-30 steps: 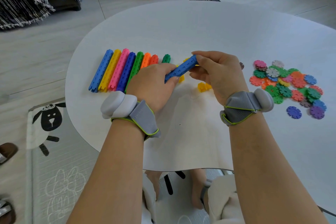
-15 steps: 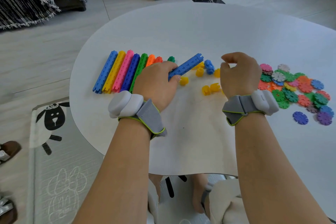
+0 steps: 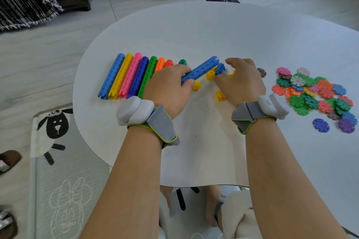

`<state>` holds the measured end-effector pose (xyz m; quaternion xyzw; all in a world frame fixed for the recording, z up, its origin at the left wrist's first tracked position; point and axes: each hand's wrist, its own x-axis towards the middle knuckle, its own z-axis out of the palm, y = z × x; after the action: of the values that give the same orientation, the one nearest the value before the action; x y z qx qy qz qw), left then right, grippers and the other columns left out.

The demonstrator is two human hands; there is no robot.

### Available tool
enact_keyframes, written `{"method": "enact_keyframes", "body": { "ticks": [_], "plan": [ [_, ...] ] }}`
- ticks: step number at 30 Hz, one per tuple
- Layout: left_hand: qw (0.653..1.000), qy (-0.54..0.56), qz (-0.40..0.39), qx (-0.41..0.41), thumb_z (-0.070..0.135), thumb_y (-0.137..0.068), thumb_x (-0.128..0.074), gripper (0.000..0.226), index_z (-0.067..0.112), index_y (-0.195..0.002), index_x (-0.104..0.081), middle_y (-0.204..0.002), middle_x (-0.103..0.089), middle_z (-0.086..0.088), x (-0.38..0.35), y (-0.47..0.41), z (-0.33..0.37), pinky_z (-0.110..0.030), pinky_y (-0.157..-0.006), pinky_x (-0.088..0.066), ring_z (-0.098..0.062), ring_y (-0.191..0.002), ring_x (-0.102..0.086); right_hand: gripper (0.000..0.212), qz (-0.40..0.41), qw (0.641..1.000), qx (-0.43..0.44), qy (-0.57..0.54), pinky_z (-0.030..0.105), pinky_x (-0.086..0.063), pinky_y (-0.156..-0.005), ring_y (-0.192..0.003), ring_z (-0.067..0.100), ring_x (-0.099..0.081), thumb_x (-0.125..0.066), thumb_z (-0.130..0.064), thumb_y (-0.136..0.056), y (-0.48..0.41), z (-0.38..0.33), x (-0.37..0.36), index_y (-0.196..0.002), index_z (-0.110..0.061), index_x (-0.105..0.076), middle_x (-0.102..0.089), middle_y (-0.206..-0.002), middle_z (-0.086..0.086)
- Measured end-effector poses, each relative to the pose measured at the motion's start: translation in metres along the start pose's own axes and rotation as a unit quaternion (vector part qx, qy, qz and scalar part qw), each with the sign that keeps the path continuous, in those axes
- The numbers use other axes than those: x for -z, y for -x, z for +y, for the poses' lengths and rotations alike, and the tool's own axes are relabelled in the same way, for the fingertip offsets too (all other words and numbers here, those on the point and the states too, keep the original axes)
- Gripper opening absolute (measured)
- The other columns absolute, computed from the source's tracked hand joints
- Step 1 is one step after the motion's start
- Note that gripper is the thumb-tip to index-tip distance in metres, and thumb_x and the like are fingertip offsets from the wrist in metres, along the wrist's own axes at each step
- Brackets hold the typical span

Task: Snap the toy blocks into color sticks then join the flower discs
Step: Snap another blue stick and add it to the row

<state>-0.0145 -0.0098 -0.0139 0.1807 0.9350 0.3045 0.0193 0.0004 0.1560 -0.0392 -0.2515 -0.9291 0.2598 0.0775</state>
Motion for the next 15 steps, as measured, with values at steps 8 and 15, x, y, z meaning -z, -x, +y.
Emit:
{"method": "enact_keyframes", "body": {
  "ticks": [8,15],
  "plan": [
    [1.0,0.0,-0.005,0.001,0.028,-0.093,-0.05,0.026,0.024,-0.118,-0.06,-0.098,-0.062,0.001,-0.0018,0.0006,0.0003,-0.032,-0.076,-0.045,-0.015,-0.082,-0.05,0.037,0.018,0.999,-0.025,0.043,0.027,-0.028,-0.062,-0.076,0.017,-0.046,-0.059,-0.054,-0.084,-0.0012,-0.0023,-0.0073,-0.11,-0.029,-0.057,-0.044,-0.121,-0.003],
    [1.0,0.002,-0.006,0.004,0.028,-0.093,-0.051,0.026,0.024,-0.117,-0.06,-0.099,-0.063,0.002,-0.0014,0.0018,0.0,-0.032,-0.077,-0.046,-0.015,-0.083,-0.051,0.026,0.0,1.0,-0.005,0.024,0.026,-0.031,-0.062,-0.077,0.015,-0.046,-0.057,-0.045,-0.087,-0.0002,-0.0009,-0.0056,-0.109,-0.034,-0.063,-0.044,-0.121,-0.003]
  ]
}}
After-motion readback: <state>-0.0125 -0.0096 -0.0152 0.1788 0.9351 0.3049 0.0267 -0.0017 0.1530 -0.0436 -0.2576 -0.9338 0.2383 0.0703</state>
